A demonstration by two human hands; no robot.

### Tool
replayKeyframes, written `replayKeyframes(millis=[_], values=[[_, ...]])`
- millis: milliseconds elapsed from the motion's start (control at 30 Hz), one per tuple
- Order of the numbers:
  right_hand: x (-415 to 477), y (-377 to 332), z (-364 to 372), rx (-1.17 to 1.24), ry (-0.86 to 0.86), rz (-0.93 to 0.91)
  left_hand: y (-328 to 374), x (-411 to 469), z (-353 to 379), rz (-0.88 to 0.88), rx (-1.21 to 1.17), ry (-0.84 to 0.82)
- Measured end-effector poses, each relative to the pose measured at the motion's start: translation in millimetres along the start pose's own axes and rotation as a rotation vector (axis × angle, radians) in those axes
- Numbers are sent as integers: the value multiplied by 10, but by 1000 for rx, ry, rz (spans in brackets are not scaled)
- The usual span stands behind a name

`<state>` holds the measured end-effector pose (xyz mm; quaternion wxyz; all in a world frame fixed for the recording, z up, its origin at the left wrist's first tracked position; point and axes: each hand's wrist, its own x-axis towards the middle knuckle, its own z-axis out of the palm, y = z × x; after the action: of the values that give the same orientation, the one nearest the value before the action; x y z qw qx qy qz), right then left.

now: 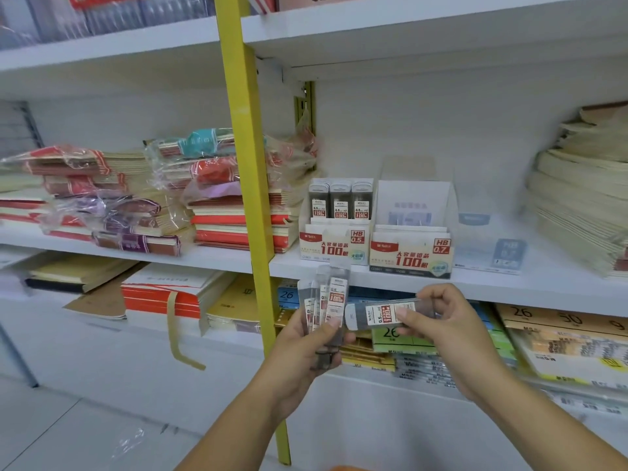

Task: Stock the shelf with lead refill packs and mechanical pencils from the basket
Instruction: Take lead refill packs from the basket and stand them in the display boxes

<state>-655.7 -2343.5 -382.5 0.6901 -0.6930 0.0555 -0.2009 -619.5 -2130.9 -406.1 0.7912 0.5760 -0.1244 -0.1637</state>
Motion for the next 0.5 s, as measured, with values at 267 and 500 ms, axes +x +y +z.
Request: replayKeyframes(millis=[267, 500], values=[[-145, -7, 136, -434, -193, 16, 69, 21, 87, 48, -22, 159], [-123, -283, 280, -454, -594, -73, 275, 53, 165, 87, 43, 119]])
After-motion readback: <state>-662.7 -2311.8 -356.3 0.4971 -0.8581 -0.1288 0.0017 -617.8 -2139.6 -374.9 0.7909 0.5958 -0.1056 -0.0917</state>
